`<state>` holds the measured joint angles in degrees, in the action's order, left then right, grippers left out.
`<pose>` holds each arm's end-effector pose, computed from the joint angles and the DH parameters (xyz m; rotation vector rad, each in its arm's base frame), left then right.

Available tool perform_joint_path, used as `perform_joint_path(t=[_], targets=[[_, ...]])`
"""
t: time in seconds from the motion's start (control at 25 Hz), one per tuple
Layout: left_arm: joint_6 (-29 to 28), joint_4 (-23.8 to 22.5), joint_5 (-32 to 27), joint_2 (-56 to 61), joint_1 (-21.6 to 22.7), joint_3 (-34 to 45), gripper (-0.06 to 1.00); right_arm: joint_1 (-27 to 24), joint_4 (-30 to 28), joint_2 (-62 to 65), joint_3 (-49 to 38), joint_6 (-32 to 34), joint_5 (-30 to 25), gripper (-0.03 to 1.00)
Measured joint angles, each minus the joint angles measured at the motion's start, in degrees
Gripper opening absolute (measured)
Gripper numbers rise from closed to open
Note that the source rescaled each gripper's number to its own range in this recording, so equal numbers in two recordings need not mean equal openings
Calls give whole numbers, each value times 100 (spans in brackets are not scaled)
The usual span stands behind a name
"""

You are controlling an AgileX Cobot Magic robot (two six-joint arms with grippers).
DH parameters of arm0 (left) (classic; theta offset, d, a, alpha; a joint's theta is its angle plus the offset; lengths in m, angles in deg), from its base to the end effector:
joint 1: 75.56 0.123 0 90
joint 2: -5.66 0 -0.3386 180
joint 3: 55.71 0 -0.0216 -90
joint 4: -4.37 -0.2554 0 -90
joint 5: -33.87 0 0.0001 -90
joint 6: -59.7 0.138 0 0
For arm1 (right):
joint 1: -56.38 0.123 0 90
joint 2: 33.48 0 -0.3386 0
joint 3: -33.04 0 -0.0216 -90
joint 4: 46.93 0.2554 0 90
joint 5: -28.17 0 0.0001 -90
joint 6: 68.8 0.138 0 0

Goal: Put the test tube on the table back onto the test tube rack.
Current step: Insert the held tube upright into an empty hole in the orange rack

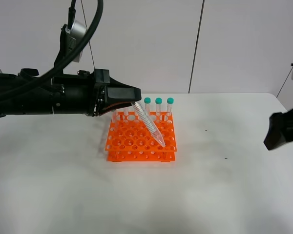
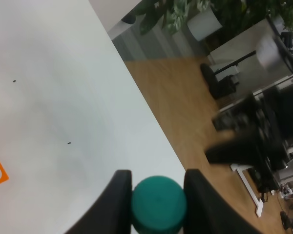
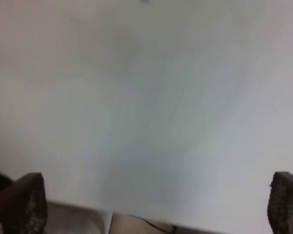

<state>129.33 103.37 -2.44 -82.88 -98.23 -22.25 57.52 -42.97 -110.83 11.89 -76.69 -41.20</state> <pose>0.2646 -0.1981 0.2964 0.2656 2.1267 -1.2077 0.2104 0.0131 0.3024 -0.2048 2.9182 0.0800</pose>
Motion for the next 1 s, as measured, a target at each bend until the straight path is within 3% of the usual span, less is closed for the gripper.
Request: perform_joint_path(t=[0.12,0.32,0.44,0.68,1.0], targets=[[0,0,0,0,0,0,0,0,0,1123,-847,0,113,100],[0,0,0,0,0,0,0,0,0,3117,-2131,0,988,100],[0,0,0,0,0,0,0,0,-2,4230,-2672,29,1170,100],[0,0,0,0,0,0,0,0,-49,5550,-2844,134,1095,100],[0,0,0,0,0,0,0,0,-65,5706,-2844,149,1095,100]])
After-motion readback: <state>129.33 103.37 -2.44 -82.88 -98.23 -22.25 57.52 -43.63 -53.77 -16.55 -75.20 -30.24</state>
